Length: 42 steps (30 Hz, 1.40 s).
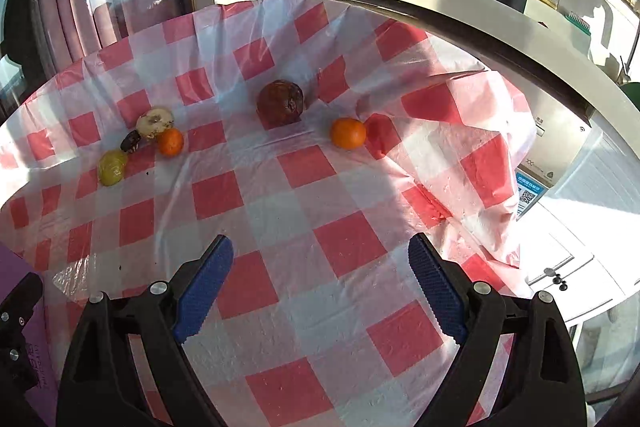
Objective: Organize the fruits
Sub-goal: 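Withdraw both open tools from the box back toward the fruits, then grasp an orange with the right tool while the left tool grasps the brown apple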
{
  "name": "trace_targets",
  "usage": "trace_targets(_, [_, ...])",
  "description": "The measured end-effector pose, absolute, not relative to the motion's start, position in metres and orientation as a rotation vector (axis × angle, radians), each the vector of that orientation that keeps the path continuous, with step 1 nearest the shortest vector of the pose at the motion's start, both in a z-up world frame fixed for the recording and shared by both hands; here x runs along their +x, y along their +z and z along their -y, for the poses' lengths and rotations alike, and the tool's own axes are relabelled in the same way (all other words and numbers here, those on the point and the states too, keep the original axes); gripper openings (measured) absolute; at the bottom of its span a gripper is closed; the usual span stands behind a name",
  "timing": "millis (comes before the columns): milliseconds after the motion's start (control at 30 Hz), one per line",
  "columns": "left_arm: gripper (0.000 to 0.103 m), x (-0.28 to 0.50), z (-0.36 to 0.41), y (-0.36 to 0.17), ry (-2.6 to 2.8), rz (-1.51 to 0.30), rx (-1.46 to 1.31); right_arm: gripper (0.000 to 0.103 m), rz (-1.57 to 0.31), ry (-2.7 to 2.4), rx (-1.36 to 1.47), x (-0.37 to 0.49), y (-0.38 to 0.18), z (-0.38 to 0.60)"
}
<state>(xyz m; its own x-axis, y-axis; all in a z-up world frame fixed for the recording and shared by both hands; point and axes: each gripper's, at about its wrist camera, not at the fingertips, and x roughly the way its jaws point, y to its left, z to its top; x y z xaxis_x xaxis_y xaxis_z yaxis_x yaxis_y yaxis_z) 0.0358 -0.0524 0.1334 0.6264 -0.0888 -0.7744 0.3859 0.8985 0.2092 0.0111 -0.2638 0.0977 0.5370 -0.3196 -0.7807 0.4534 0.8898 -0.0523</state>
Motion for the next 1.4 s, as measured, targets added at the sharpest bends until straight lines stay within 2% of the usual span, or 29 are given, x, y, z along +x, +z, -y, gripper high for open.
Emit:
trace_targets(167, [0.099,0.069,0.089,0.096,-0.255,-0.938,0.344,0.086,-0.951,-0.443,0.194,0.056,0.058,0.308])
trace_targets(500, [0.099,0.102,0.113,0.041,-0.153,-0.982,0.289,0.085,-0.837,-0.463,0.217,0.134,0.026,0.347])
trace_targets(567, [0.099,0.108,0.115,0.038,-0.133,-0.976,0.286,0.071,-0.847,-0.454,0.214,0.146,0.020,0.348])
trace_targets(633, [0.099,0.116,0.115,0.037,-0.117,-0.967,0.278,0.063,-0.857,-0.452,0.199,0.154,0.014,0.347])
trace_targets(833, [0.098,0.145,0.128,0.043,-0.133,-0.950,0.226,0.057,-0.882,-0.448,0.225,0.166,0.009,0.357])
trace_targets(933, [0.098,0.168,0.149,0.053,-0.208,-0.925,0.190,0.046,-0.880,-0.438,0.253,0.166,0.008,0.366])
trace_targets(1133, [0.098,0.215,0.209,0.061,-0.392,-0.866,0.210,0.045,-0.845,-0.419,0.319,0.155,0.009,0.376])
trace_targets(1233, [0.093,0.232,0.238,0.056,-0.493,-0.878,0.239,0.045,-0.833,-0.436,0.343,0.144,0.010,0.380])
trace_targets(1400, [0.093,0.251,0.266,0.052,-0.561,-0.890,0.203,0.045,-0.827,-0.461,0.384,0.116,0.009,0.386])
